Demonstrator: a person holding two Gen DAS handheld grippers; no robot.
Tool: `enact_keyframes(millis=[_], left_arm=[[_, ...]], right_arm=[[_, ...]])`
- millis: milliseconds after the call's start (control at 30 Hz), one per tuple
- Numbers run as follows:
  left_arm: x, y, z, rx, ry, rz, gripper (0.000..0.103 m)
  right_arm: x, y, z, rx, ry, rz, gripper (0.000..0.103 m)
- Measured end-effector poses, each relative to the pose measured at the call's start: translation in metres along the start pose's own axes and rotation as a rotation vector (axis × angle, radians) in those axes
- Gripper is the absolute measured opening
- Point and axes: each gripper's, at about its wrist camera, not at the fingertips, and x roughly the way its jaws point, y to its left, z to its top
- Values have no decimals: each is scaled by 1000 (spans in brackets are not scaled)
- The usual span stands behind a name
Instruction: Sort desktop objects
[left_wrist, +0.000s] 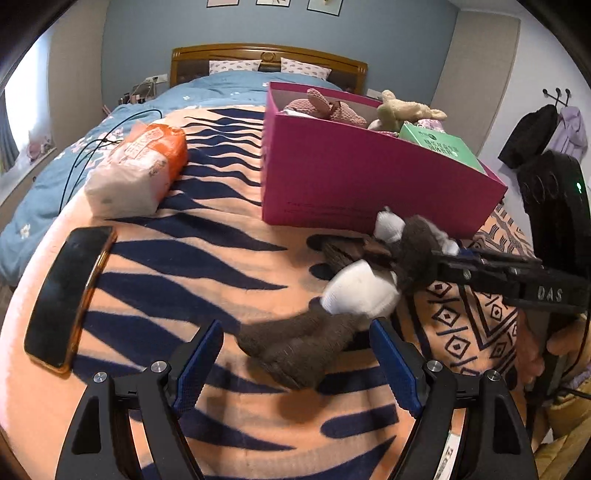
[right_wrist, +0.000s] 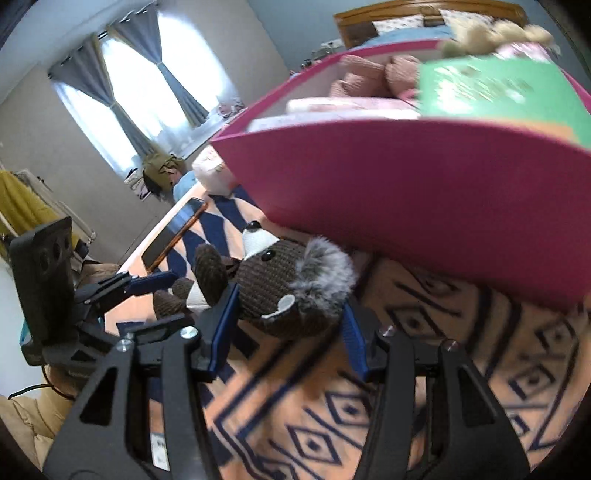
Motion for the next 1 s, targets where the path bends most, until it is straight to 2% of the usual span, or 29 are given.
enact_keyframes(millis=[133,233,333,467,633,667,733,833,1000], left_arm=[[6,-7,3,7,0,-18,82],[9,-8,5,-5,14,-41,72],[6,-7,5,-8,11,-47,67],[6,-8,5,-3,22,-45,66],[6,-11,5,2,40,-34,66],[6,-12,5,5,43,-31,66],[6,-11,6,-1,48,-30,66],[7,-11,6,-3,52,-29,66],[8,-11,6,-12,70,-29,68]], right_arm=[[-2,-5,-10,1,15,-27,57],[-4,-7,-12,-5,20,-35,58],[-12,-4,-10,-31,11,-52,60],[-22,-2,-5,-49,-16,-71,69],[-14,0,-2,-63,-2,-63,69],[-11,2,-1,-78,10,-60,68],[-11,3,1,-109,18,-67,55],[-4,7,2,-148,47,-85,54],[-3,6,-2,-157,41,-76,51]])
